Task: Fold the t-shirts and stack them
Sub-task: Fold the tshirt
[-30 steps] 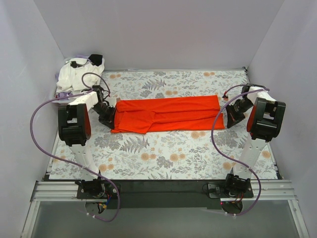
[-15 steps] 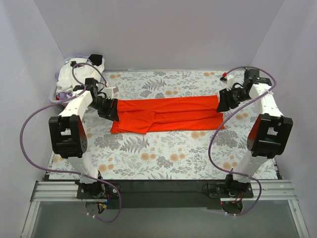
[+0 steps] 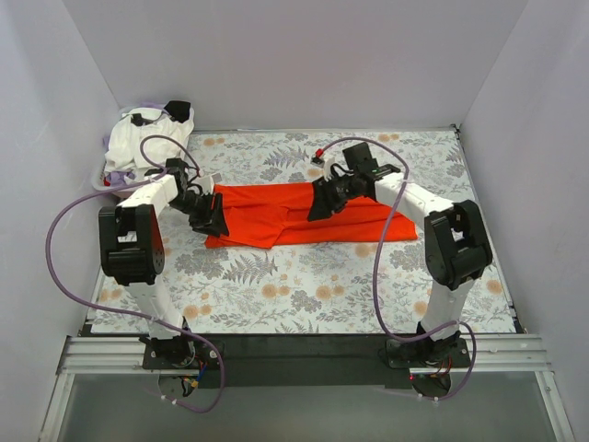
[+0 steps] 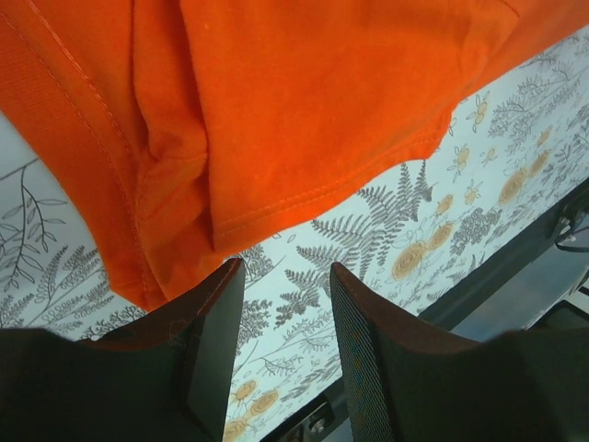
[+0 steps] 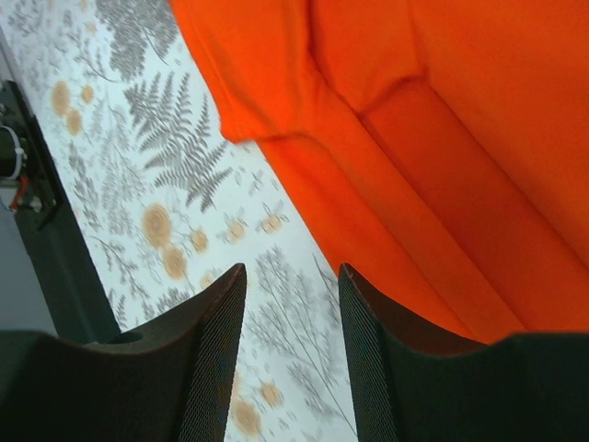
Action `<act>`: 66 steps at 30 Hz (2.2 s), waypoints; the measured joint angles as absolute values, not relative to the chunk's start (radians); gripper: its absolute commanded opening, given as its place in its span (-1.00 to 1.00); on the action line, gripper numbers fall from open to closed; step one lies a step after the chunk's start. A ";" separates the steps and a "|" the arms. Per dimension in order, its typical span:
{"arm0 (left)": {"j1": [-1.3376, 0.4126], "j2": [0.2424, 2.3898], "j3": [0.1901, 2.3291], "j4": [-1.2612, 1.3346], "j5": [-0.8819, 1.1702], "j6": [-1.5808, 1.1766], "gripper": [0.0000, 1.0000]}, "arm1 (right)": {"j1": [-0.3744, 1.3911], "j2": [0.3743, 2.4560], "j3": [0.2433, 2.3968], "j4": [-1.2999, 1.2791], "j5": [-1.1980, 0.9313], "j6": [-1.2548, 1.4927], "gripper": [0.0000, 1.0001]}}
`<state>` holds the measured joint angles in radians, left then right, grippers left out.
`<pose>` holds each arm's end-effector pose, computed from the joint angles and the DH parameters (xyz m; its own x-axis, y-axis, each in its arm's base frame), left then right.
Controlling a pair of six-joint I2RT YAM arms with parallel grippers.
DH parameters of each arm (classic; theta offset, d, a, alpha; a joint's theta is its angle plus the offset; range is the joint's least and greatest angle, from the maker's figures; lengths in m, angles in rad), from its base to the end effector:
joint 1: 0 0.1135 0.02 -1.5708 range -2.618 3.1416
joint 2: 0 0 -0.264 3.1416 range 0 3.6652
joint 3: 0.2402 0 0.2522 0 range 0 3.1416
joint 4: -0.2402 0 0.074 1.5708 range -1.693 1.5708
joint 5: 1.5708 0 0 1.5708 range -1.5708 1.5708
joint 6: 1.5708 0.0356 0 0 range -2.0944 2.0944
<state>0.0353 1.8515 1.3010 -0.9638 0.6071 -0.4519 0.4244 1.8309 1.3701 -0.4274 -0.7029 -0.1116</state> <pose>0.3396 -0.0083 0.1871 -0.8990 -0.3906 0.1979 -0.4328 0.7240 -0.5371 0.3530 0.1848 0.2349 -0.6263 -0.3762 -0.6827 -0.7602 0.4885 0.4282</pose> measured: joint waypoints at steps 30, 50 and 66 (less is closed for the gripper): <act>0.029 1.969 1.312 -0.875 0.569 -0.517 -0.20 | 0.735 2.085 1.280 0.056 -0.651 0.388 0.04; 0.025 1.964 1.316 -0.897 0.570 -0.491 -0.64 | 0.735 2.120 1.285 0.107 -0.654 0.418 -0.97; 0.023 1.963 1.400 -0.954 0.589 -0.469 -1.00 | 0.698 2.096 1.300 0.116 -0.653 0.417 -0.72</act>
